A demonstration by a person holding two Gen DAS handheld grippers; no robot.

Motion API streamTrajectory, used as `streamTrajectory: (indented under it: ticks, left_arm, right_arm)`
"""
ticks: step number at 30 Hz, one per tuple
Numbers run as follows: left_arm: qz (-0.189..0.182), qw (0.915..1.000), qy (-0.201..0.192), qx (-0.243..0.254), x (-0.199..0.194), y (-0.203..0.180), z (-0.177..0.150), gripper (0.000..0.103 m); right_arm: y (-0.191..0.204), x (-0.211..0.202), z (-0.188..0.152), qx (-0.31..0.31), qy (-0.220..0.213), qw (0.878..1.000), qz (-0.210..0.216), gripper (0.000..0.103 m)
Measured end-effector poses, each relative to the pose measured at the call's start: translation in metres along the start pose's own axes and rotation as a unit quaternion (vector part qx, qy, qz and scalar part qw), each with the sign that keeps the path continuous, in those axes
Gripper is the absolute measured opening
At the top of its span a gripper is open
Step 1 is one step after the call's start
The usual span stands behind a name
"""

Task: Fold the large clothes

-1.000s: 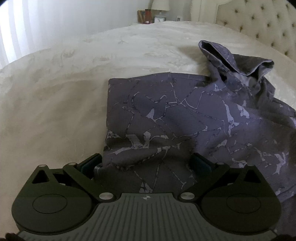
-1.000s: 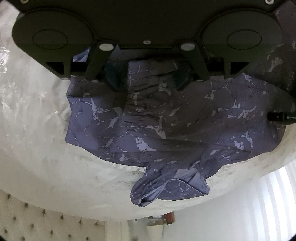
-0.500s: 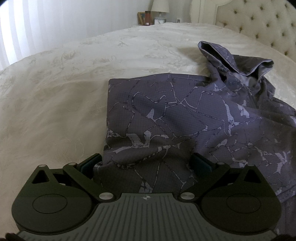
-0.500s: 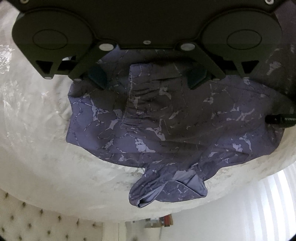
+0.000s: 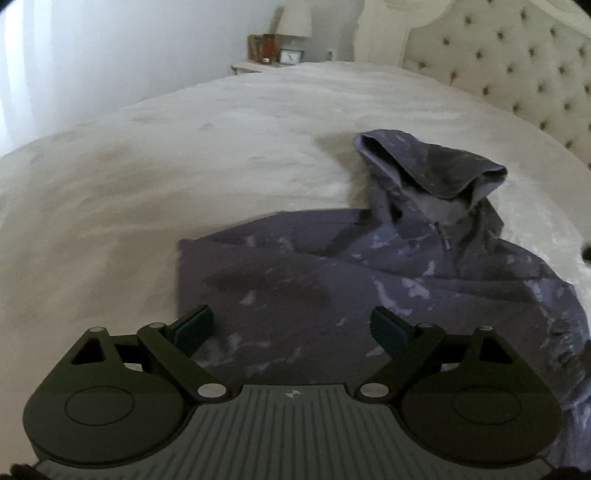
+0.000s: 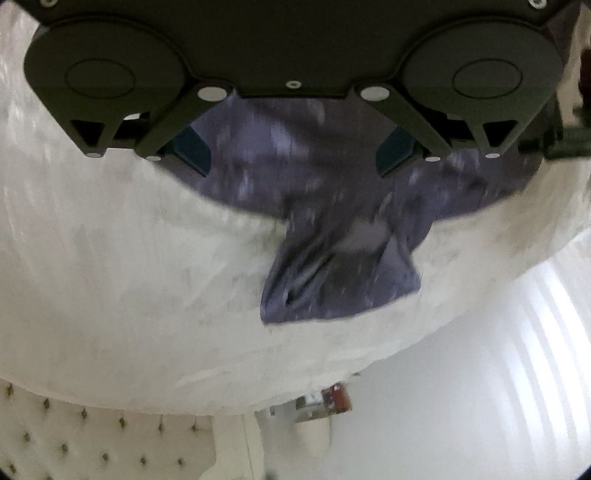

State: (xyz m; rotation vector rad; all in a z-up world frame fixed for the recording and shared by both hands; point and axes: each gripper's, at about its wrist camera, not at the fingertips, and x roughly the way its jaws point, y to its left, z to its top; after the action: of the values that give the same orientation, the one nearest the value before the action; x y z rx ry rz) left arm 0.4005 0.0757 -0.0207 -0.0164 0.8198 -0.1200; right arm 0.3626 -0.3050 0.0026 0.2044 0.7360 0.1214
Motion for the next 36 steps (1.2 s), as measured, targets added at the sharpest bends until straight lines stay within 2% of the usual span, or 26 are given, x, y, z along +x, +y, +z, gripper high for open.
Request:
streamTrajectory:
  ticks: [4, 8, 10, 15, 23, 24, 25, 26, 27, 28, 31, 36]
  left_arm:
    - [0.004, 0.9997, 0.018, 0.014, 0.024, -0.01, -0.003, 0.092]
    - [0.033, 0.9974, 0.034, 0.054, 0.048, -0.019, -0.016, 0.094]
    - [0.042, 0.9966, 0.023, 0.068, 0.05, -0.022, -0.023, 0.095]
    - [0.045, 0.9968, 0.003, 0.066, 0.05, -0.021, -0.033, 0.099]
    - [0.047, 0.9969, -0.011, 0.062, 0.049, -0.021, -0.036, 0.1]
    - [0.047, 0.9969, -0.013, 0.062, 0.05, -0.022, -0.036, 0.1]
    - [0.048, 0.9968, -0.014, 0.062, 0.05, -0.022, -0.036, 0.1]
    - [0.048, 0.9968, -0.015, 0.062, 0.049, -0.022, -0.037, 0.1]
    - [0.048, 0.9969, -0.015, 0.061, 0.05, -0.022, -0.036, 0.1]
    - [0.047, 0.9969, -0.014, 0.061, 0.05, -0.022, -0.036, 0.1]
    - [0.047, 0.9971, -0.012, 0.058, 0.049, -0.021, -0.035, 0.1]
    - [0.046, 0.9974, -0.005, 0.055, 0.047, -0.021, -0.031, 0.1]
  right_arm:
    - [0.0, 0.029, 0.034, 0.029, -0.006, 1.0, 0.009, 0.096]
    - [-0.002, 0.058, 0.063, 0.058, -0.011, 0.998, 0.017, 0.096]
    - [-0.004, 0.073, 0.074, 0.068, -0.014, 0.997, 0.016, 0.096]
    - [-0.014, 0.115, 0.095, 0.099, -0.012, 0.995, 0.006, 0.096]
    - [-0.031, 0.171, 0.105, 0.121, 0.01, 0.992, -0.032, 0.096]
    - [-0.032, 0.174, 0.105, 0.125, 0.012, 0.992, -0.033, 0.092]
    - [-0.033, 0.179, 0.105, 0.127, 0.016, 0.991, -0.032, 0.085]
    - [-0.034, 0.181, 0.106, 0.126, 0.021, 0.991, -0.032, 0.058]
    - [-0.033, 0.183, 0.106, 0.122, 0.029, 0.992, -0.032, 0.025]
    - [-0.031, 0.184, 0.106, 0.117, 0.033, 0.992, -0.033, 0.018]
    - [-0.015, 0.169, 0.103, 0.056, 0.011, 0.997, -0.042, 0.017]
    - [0.005, 0.117, 0.092, -0.017, -0.046, 0.999, -0.006, 0.011]
